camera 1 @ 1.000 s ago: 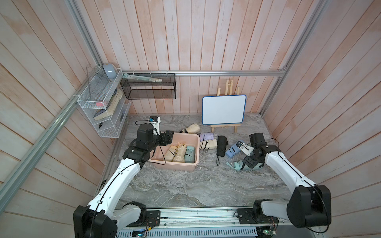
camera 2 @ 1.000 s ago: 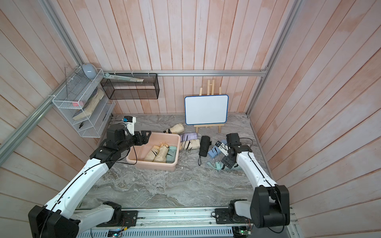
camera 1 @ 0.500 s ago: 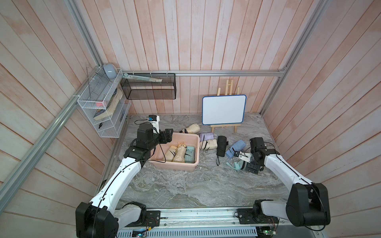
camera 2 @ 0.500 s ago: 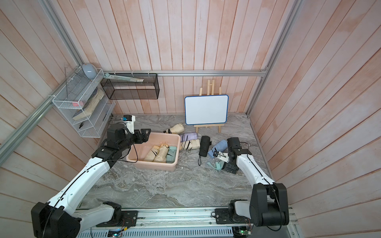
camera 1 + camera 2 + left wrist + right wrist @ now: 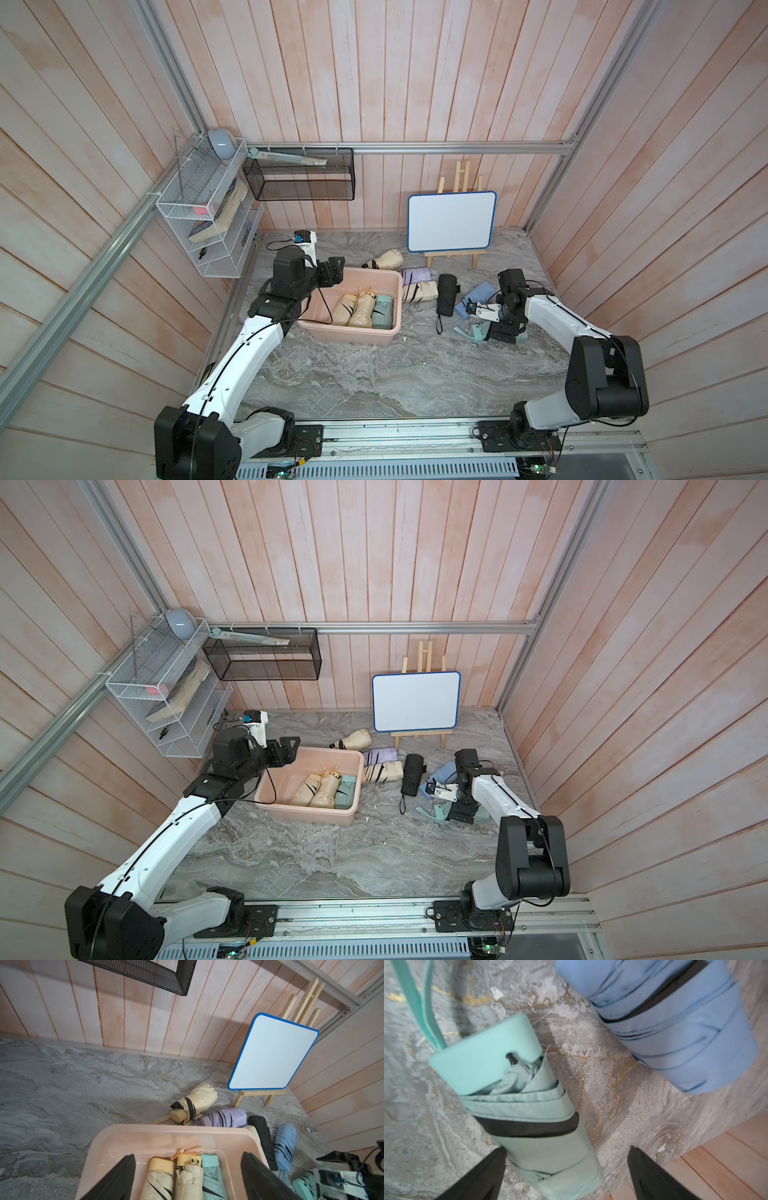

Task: Put the umbrella into the storage box
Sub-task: Pick up the umbrella from the center of the board.

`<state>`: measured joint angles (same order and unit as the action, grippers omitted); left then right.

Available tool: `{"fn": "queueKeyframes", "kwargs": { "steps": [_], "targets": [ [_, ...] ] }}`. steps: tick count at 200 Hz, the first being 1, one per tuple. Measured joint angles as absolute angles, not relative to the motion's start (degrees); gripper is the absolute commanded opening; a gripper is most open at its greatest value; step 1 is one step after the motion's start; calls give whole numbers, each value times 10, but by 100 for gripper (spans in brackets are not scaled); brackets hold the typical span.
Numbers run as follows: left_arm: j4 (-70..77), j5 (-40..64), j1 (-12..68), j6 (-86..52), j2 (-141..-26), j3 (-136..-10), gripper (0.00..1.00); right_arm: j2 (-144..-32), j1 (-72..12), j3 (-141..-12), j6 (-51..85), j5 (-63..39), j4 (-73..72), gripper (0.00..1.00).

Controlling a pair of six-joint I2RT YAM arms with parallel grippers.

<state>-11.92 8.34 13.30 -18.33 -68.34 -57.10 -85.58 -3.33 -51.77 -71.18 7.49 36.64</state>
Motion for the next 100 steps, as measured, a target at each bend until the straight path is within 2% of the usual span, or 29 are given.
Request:
{"fn": "queueKeyframes", "kwargs": {
  "steps": [100],
  "targets": [
    [-111,90,107,-207,-693,-571,85,-848,-21,-482,-708,64,355,96]
  ]
}}
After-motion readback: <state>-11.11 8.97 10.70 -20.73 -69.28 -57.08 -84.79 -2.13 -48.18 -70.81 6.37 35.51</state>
